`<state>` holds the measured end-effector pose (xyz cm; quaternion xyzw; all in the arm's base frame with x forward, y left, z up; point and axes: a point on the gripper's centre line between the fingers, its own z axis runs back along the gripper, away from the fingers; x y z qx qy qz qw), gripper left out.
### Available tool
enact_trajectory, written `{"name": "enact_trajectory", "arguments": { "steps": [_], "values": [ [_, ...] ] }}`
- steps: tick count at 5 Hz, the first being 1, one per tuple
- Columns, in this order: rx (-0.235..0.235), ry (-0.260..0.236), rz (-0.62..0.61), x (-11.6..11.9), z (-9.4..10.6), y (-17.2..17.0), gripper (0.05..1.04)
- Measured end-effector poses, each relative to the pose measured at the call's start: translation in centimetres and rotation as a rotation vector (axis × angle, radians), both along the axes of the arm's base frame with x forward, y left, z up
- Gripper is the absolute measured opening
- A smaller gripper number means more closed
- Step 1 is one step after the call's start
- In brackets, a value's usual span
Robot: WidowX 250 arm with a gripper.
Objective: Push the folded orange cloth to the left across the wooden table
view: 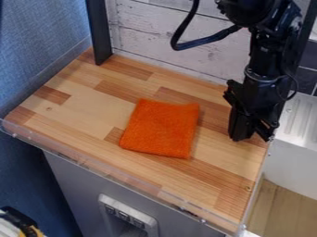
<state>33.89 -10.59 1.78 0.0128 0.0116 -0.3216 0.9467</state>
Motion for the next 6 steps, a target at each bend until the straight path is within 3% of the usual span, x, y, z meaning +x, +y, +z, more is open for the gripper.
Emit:
{"name": "enact_trajectory", "arguments": {
  "steps": [2, 4, 6],
  "values": [
    [-0.001, -0.018, 0.036, -0.3, -0.8, 0.9, 0.063],
    [-0.015, -0.044, 0.237, -1.4, -0.2, 8.0, 0.063],
    [-0.041, -0.038, 0.446, -3.6, -0.2, 14.6, 0.063]
  ]
}}
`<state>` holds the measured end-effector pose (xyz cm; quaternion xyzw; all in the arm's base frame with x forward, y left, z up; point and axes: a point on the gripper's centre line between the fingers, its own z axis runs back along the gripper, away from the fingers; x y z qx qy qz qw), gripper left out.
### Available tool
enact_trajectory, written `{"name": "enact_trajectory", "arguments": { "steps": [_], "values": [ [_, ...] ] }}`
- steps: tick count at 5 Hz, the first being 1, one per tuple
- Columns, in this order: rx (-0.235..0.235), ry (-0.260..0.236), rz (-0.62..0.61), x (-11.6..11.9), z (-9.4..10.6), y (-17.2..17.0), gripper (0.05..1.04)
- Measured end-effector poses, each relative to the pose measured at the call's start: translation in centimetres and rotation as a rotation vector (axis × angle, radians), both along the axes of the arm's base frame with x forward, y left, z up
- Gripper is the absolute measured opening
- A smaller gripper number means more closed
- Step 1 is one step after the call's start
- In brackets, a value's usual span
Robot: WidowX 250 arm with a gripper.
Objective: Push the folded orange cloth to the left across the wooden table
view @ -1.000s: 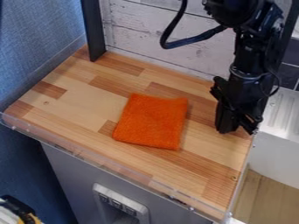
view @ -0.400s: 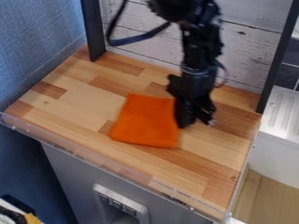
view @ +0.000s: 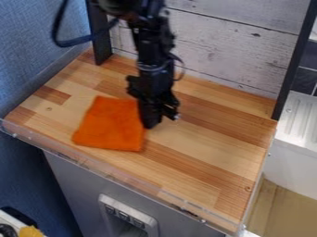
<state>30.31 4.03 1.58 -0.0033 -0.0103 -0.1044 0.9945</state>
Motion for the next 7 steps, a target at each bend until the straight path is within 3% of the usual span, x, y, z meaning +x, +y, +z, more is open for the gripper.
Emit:
{"name": "enact_trajectory", "arguments": {
  "steps": [2, 4, 5, 6, 7],
  "values": [
    [-0.015, 0.015, 0.141, -0.9, 0.8, 4.1, 0.063],
    [-0.006, 0.005, 0.217, -1.4, 1.7, 5.7, 0.088],
    [0.003, 0.0, 0.227, -1.9, 3.6, 5.7, 0.243],
    [0.008, 0.026, 0.244, -2.3, 4.9, 4.9, 0.5],
    [0.016, 0.036, 0.242, -1.2, 6.8, 2.5, 0.797]
  ]
}}
